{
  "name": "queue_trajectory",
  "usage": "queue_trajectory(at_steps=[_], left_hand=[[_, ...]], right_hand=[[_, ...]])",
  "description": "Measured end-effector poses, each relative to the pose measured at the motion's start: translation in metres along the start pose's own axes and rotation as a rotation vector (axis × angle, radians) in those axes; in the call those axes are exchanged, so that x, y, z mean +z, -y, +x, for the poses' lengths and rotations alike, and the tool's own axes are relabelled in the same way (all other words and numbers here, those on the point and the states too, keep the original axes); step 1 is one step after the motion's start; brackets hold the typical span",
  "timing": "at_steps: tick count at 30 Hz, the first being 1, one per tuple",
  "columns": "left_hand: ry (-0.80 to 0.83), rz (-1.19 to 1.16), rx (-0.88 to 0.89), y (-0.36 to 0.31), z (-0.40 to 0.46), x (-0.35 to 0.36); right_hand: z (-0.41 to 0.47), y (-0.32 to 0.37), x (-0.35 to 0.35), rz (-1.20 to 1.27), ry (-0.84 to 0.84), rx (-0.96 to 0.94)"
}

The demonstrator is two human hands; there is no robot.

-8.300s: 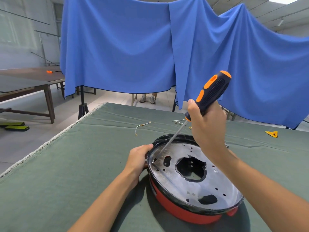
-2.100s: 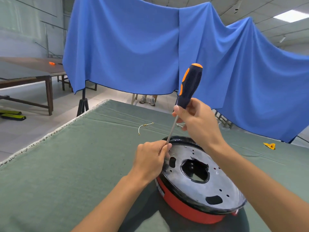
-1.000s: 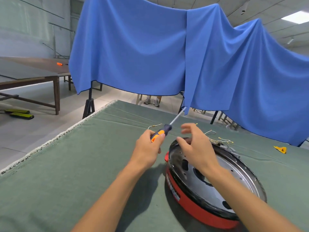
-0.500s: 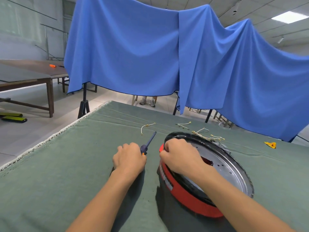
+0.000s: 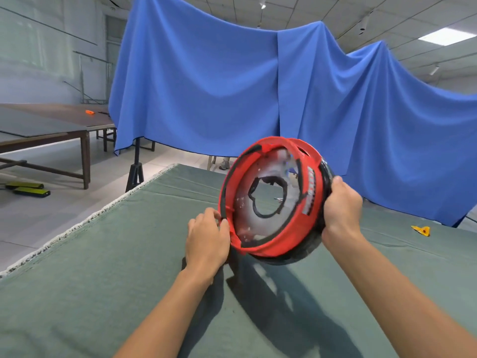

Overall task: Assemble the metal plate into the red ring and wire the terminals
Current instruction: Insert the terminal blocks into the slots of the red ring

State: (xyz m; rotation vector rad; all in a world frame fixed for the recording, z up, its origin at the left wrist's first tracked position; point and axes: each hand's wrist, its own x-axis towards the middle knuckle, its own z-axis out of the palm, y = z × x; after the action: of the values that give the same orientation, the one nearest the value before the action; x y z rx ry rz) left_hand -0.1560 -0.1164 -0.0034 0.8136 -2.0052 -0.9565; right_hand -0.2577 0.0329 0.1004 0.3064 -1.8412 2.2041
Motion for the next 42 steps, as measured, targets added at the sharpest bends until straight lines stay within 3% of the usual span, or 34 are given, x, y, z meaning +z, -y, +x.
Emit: queue_trajectory(at_steps=[6,9,14,21,30,33,35,37,42], left_hand=[[-0.04,-0.236,-0.085,-0.001,-0.002,-0.001],[-0.069,-0.218,-0.023,-0.003,-0.003,0.001],[-0.037,-0.163,0.102,-0.009,-0.012,0.006],[-0.012,-0.168,0.107,-0.015,-0.023,0.014],[-0.028,-0.146,0.169,-0.015,-0.027,0.018],[-0.067,-0.074,0.312,-0.019,-0.038,0.019],[-0.073,-0.044,0.442,-0.026,-0.045,0.02],[-0.052,0.002,0.548,-0.034,-0.049,0.023],[-0.034,0.158,0.728,-0.067,-0.043,0.045]], right_hand=[[0.005,-0.058,-0.041,0.338,-0.098,0.402],[-0.001,-0.07,-0.052,0.472,-0.115,0.478],[-0.004,-0.091,-0.062,0.489,-0.136,0.636],[0.007,-0.108,-0.068,0.581,0.085,0.655],[0.002,-0.106,-0.077,0.59,-0.07,0.686],[0.0,-0.105,-0.077,0.642,-0.179,0.665],[0.002,-0.106,-0.078,0.608,-0.215,0.652],[0.001,-0.104,-0.078,0.518,-0.111,0.637],[-0.006,-0.105,-0.072,-0.134,0.259,0.517]])
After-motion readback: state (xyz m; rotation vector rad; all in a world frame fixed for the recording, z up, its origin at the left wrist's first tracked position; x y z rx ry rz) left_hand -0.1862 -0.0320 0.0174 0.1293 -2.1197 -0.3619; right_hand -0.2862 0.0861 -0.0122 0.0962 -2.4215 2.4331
